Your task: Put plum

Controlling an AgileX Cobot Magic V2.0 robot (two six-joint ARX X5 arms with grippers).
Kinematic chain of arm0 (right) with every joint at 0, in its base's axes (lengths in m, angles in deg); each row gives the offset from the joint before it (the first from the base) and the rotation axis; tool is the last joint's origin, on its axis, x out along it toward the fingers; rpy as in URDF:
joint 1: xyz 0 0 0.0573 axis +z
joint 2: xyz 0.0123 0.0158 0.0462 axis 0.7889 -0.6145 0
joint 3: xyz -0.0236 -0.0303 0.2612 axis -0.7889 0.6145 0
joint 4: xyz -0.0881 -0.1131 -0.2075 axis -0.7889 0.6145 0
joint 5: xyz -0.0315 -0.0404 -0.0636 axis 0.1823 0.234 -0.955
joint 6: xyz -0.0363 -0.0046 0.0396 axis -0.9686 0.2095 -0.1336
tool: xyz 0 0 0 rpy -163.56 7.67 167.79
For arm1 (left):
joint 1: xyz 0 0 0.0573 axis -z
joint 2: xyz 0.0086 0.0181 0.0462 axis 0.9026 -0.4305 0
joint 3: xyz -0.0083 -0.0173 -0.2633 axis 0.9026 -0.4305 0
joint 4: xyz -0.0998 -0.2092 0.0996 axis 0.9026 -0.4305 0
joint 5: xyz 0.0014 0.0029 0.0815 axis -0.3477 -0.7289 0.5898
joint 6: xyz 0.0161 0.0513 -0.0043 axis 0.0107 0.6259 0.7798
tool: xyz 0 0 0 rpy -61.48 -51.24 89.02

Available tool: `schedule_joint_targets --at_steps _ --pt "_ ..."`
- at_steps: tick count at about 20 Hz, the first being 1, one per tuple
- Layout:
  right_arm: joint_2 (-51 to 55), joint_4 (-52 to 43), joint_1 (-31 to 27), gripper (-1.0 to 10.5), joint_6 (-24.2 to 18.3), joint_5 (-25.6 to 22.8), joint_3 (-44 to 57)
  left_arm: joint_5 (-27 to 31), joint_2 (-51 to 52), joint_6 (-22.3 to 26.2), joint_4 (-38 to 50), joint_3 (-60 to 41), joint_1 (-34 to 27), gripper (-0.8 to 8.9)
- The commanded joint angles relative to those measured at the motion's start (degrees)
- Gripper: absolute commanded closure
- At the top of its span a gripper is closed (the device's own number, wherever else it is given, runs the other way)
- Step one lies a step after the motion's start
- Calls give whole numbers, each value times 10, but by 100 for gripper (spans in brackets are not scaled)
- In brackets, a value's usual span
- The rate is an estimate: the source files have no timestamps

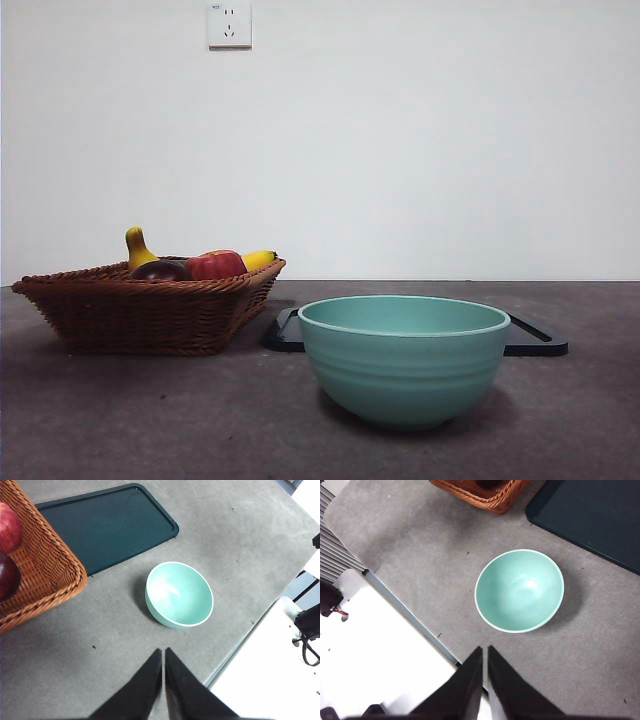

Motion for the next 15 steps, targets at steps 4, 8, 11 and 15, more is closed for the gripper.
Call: schedule_joint_targets --at_steps 4,8,11,15 --pt "-3 -4 5 942 -7 1 -9 -3 -2 2 5 8 2 806" --pt "-3 -4 5 942 -7 1 -9 -3 -2 2 5 8 2 806" --pt "-3 -4 5 942 -7 1 -9 -3 -2 2 5 8 2 806" --pt "-3 -5 5 942 -7 1 -9 47 25 48 66 7 -23 806"
